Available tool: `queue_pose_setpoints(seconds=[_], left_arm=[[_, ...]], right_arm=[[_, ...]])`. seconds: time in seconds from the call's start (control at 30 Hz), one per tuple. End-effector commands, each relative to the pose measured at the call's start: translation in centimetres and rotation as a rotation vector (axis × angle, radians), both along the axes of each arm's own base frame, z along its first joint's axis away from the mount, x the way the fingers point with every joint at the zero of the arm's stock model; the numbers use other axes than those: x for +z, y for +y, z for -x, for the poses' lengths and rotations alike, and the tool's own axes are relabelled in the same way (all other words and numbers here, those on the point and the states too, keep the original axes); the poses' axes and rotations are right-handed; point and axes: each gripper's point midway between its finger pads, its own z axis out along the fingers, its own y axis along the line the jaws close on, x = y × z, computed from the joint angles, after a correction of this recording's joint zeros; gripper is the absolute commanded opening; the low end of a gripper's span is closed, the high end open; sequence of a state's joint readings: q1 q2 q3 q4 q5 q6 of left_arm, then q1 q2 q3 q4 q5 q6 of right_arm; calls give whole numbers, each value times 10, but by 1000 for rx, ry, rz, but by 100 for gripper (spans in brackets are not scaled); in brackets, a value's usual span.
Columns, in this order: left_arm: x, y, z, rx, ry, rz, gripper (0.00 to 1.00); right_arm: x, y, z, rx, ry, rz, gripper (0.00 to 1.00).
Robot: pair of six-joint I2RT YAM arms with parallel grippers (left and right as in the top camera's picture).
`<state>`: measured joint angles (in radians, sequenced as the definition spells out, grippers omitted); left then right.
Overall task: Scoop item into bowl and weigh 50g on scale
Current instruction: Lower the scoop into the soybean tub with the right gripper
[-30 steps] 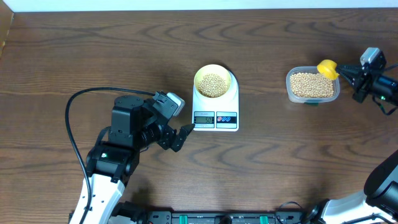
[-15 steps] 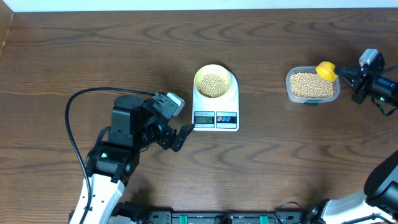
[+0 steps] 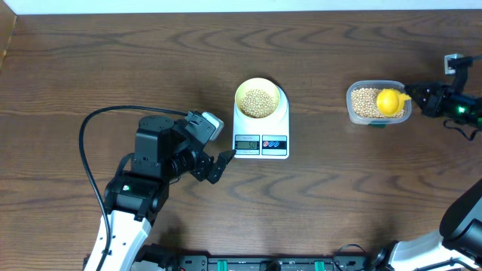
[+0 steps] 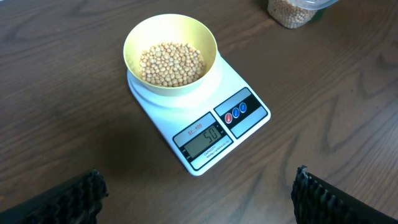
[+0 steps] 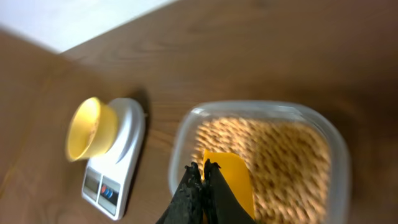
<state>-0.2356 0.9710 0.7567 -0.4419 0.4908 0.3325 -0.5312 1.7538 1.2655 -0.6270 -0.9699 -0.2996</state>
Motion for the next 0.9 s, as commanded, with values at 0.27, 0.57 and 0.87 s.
queue_pose_setpoints(seconds=[0.27, 0.57, 0.87], left_arm=[[-4, 2, 0, 18, 14, 2, 98], [-4, 2, 0, 18, 15, 1, 98], [-4, 2, 0, 18, 15, 1, 98]], right_arm=[[-27, -27, -10, -273, 211, 86, 1], [-31, -12, -19, -267, 221, 134, 2], [-34, -13, -18, -280, 237, 164, 38]])
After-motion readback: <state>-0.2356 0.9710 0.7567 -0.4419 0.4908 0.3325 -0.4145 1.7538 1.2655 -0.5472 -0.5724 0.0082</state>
